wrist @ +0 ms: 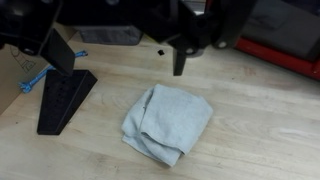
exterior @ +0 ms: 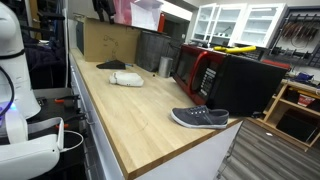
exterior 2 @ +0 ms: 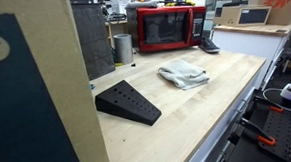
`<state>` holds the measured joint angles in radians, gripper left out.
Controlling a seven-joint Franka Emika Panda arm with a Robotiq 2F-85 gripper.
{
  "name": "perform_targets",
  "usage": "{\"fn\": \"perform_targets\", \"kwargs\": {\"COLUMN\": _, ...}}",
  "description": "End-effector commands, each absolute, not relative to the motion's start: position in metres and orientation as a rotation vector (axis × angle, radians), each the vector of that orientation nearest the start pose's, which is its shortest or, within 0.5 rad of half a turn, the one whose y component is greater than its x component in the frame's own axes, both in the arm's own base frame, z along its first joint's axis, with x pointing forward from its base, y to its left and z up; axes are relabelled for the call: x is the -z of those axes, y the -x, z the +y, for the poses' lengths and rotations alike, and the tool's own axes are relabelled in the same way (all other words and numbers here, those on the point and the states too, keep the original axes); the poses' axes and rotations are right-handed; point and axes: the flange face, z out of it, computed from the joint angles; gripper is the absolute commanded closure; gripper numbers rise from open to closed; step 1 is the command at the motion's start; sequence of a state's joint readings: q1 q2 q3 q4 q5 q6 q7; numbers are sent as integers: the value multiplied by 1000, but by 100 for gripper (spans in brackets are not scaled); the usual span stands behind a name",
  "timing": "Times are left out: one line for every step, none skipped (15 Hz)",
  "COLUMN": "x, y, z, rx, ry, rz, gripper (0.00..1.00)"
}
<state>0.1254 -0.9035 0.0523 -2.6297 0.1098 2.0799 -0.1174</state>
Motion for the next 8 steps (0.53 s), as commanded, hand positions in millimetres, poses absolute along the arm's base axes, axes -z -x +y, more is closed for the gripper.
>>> {"fn": "perform_targets", "kwargs": {"x": -549, "y": -306, "z": 64, "rx": 556, "ry": 3008, "rz": -372, "gripper": 0}}
{"fn": "perform_targets", "kwargs": {"x": -551, "y": -304, "z": 65, "rx": 565, "ry": 3010, "rz": -375, "gripper": 0}}
{"fn": "perform_targets", "kwargs": {"x": -551, "y": -304, "z": 65, "rx": 567, "ry": 3010, "rz": -376, "gripper": 0}}
{"fn": "perform_targets", "kwargs": {"x": -551, "y": -304, "z": 65, "rx": 567, "ry": 3011, "rz": -375, "gripper": 0}}
{"fn": "perform_targets", "kwargs": {"x": -550, "y": -304, "z": 65, "rx": 566, "ry": 3011, "rz": -375, "gripper": 0}}
{"fn": "perform_targets", "kwargs": {"x": -550, "y": -304, "z": 64, "rx": 565, "ry": 3011, "rz": -375, "gripper": 0}}
{"fn": "perform_targets", "kwargs": {"x": -550, "y": -304, "z": 64, "rx": 565, "ry": 3011, "rz": -375, "gripper": 0}}
{"fn": "perform_targets", "kwargs": {"x": -550, "y": -304, "z": 64, "rx": 564, "ry": 3012, "rz": -375, "gripper": 0}}
